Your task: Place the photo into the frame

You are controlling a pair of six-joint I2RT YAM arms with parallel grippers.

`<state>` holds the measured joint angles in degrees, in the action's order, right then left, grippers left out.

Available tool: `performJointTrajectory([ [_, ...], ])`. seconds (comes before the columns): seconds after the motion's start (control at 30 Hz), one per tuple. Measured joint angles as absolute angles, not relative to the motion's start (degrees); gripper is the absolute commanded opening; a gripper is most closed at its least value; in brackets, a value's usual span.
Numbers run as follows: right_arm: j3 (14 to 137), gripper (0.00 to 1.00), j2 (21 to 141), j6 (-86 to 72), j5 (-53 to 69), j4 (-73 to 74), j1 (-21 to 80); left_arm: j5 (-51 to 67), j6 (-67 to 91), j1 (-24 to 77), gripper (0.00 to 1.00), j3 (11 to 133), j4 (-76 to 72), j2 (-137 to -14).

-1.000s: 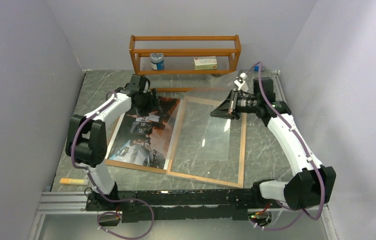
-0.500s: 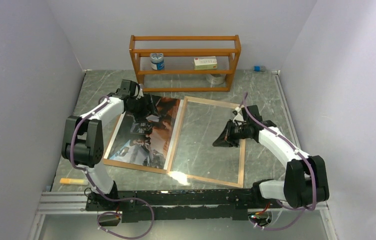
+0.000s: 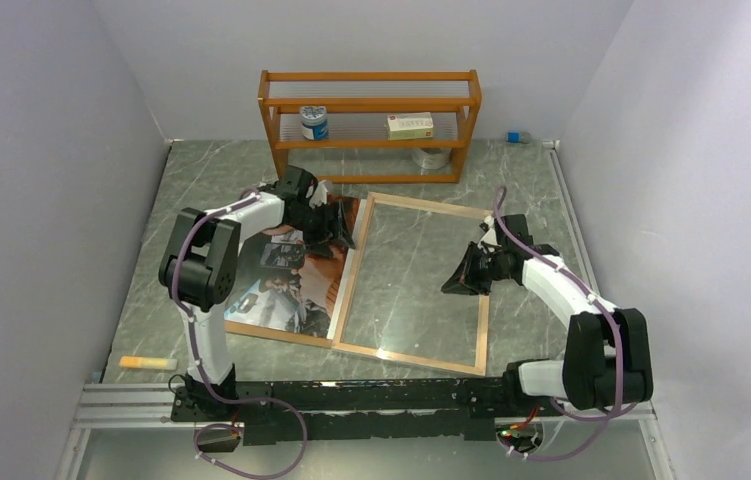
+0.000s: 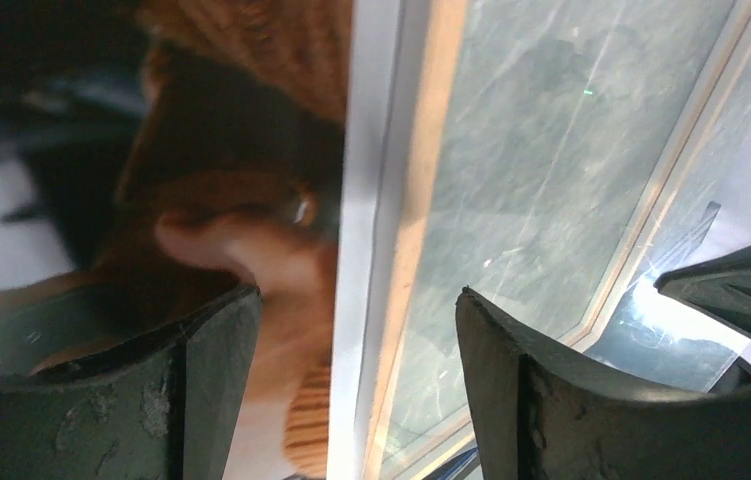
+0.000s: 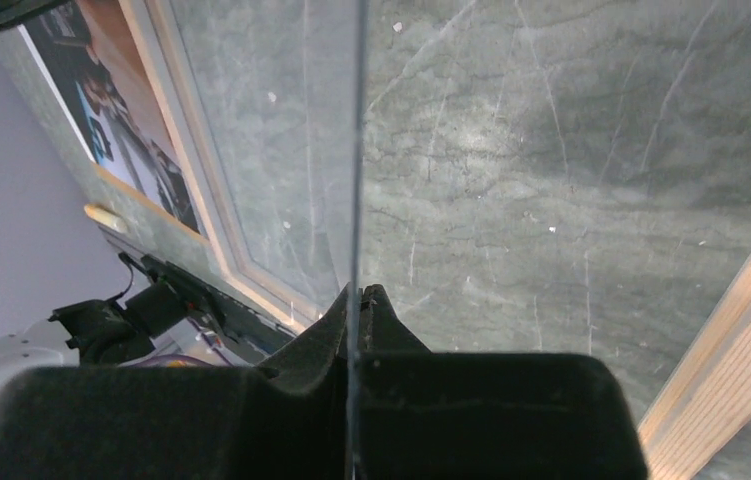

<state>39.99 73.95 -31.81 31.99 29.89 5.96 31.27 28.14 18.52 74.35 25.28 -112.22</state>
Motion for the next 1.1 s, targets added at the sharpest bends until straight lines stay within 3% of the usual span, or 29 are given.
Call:
performJointTrajectory([
  [1.1,39.8,0.00,72.0,-21.5,33.3,25.4,6.0,31.0,26.6,21.5,0.71,79.5,27.0,-116.3],
])
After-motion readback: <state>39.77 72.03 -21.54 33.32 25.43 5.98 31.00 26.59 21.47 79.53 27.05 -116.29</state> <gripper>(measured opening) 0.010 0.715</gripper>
